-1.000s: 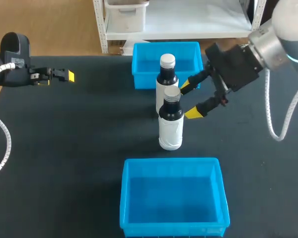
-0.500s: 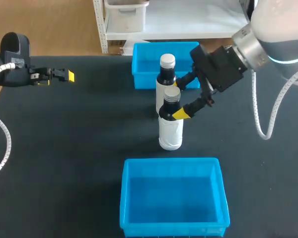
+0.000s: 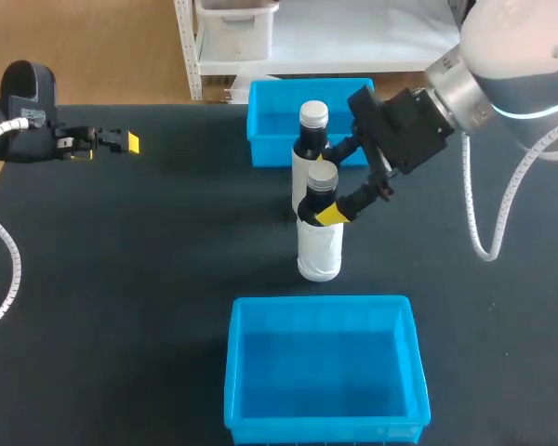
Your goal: Pick up the bottle, and place it in the far bin if it is heavy, or in the near bin if it is light.
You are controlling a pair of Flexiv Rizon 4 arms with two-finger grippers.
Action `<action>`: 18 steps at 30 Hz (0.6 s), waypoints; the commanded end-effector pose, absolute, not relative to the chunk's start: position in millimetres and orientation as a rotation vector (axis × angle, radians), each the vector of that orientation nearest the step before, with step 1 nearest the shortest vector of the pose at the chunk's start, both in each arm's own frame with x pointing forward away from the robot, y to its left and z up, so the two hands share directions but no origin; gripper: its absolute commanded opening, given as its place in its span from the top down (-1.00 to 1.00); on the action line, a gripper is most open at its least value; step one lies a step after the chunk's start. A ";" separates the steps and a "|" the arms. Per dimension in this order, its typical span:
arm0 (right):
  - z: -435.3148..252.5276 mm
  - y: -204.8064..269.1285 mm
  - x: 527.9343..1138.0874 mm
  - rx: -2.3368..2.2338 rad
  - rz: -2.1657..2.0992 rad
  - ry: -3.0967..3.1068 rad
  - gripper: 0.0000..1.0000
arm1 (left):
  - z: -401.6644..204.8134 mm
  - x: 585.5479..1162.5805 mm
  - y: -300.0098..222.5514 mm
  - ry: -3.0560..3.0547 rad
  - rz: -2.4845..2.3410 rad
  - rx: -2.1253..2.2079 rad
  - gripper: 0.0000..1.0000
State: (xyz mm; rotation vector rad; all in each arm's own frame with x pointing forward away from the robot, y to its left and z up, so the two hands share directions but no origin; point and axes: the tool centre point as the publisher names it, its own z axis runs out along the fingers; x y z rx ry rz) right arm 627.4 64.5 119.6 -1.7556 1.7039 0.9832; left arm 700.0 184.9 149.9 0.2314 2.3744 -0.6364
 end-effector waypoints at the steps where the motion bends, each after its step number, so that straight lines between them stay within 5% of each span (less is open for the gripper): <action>1: 119.1 64.9 628.3 -1.756 0.988 1.699 -1.00 | 149.9 700.0 184.9 2.374 -0.636 0.231 -1.00; 5: 118.9 65.1 628.2 -1.756 0.990 1.696 -0.99 | 149.9 700.0 184.9 2.374 -0.636 0.231 -1.00; 9: 116.8 65.4 628.3 -1.757 0.996 1.692 -0.64 | 149.9 700.0 184.9 2.374 -0.636 0.231 -1.00; 18: 111.7 66.9 630.1 -1.746 1.011 1.685 -0.20 | 149.9 700.0 184.9 2.374 -0.636 0.231 -1.00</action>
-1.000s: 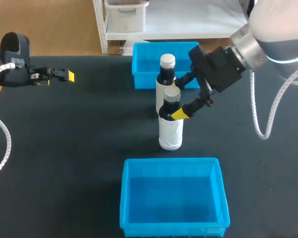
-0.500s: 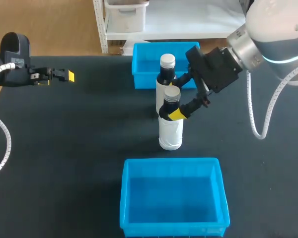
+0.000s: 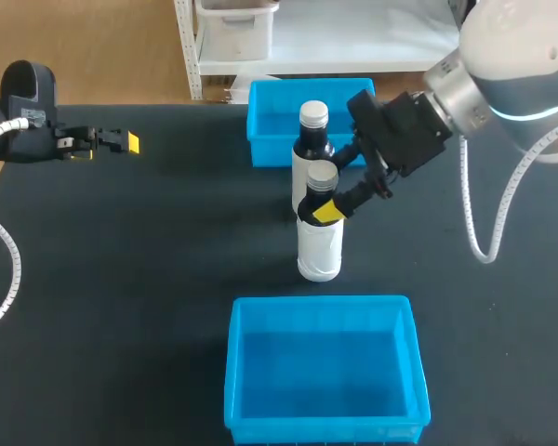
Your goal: Pick up the bottle, and place it in the far bin if it is heavy, or in the near bin if it is light.
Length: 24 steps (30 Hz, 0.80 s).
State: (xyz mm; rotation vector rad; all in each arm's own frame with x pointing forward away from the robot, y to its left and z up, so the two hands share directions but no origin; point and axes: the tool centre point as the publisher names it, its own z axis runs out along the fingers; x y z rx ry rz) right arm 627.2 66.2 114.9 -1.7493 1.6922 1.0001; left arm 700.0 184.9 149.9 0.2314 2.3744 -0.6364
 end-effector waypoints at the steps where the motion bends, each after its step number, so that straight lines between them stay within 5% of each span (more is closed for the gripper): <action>1: 111.2 66.8 630.3 -1.745 1.012 1.685 -0.15 | 149.9 700.0 184.9 2.374 -0.636 0.231 -1.00; 14: 111.8 67.0 630.7 -1.740 1.013 1.678 0.28 | 149.9 700.0 184.9 2.374 -0.636 0.231 -1.00; 16: 112.6 67.1 630.3 -1.740 1.011 1.677 0.51 | 149.9 700.0 184.9 2.374 -0.636 0.231 -1.00; 18: 113.5 67.1 629.6 -1.740 1.010 1.674 1.00 | 149.9 700.0 184.9 2.374 -0.636 0.231 -1.00; 24: 118.7 68.0 626.9 -1.747 1.004 1.662 1.00 | 149.9 700.0 184.9 2.374 -0.636 0.231 -1.00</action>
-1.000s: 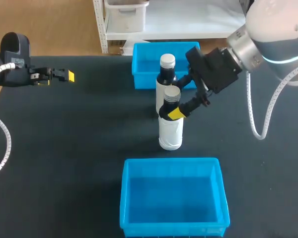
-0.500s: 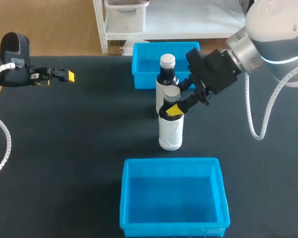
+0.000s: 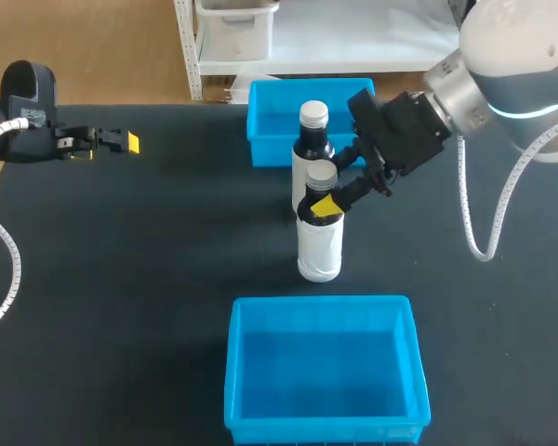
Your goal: Pick up the bottle, and place it in the far bin if it is heavy, or in the near bin if it is light.
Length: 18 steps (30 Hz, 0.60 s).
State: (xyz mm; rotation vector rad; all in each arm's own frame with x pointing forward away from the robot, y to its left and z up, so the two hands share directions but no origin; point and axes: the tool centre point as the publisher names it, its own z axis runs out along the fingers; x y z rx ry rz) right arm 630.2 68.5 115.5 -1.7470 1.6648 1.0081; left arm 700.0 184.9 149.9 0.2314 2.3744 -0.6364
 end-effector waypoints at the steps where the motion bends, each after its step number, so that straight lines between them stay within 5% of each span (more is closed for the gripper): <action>1: 120.4 67.8 626.7 -1.749 1.002 1.660 1.00 | 149.9 700.0 184.9 2.374 -0.636 0.231 -1.00; 18: 167.7 44.0 624.2 -1.743 0.955 1.646 1.00 | 149.9 700.0 184.9 2.374 -0.636 0.231 -1.00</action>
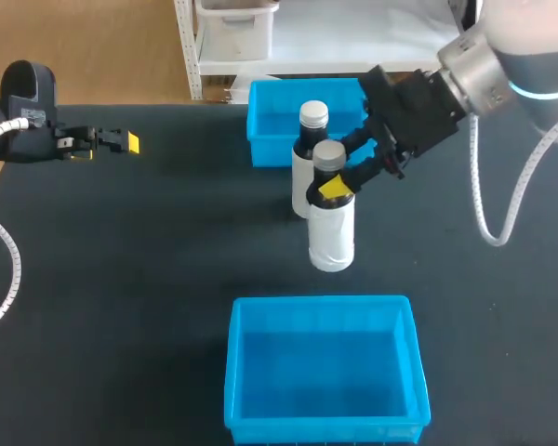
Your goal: Pick up the bottle, and place it in the far bin if it is heavy, or in the near bin if it is light.
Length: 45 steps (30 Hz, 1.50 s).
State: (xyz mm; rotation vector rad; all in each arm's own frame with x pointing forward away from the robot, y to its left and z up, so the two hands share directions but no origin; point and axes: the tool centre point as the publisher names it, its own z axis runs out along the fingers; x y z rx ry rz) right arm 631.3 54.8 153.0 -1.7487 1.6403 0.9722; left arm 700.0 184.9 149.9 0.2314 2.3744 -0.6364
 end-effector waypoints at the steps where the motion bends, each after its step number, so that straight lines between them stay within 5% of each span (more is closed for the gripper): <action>1: 170.2 41.3 624.7 -1.741 0.950 1.647 1.00 | 149.9 700.0 184.9 2.374 -0.636 0.231 -1.00; 29: 220.4 -60.6 661.5 -1.610 0.873 1.762 1.00 | 149.9 700.0 184.9 2.374 -0.636 0.231 -1.00; 45: 243.9 -111.3 741.1 -1.576 0.757 1.797 1.00 | 149.9 700.0 184.9 2.374 -0.636 0.231 -1.00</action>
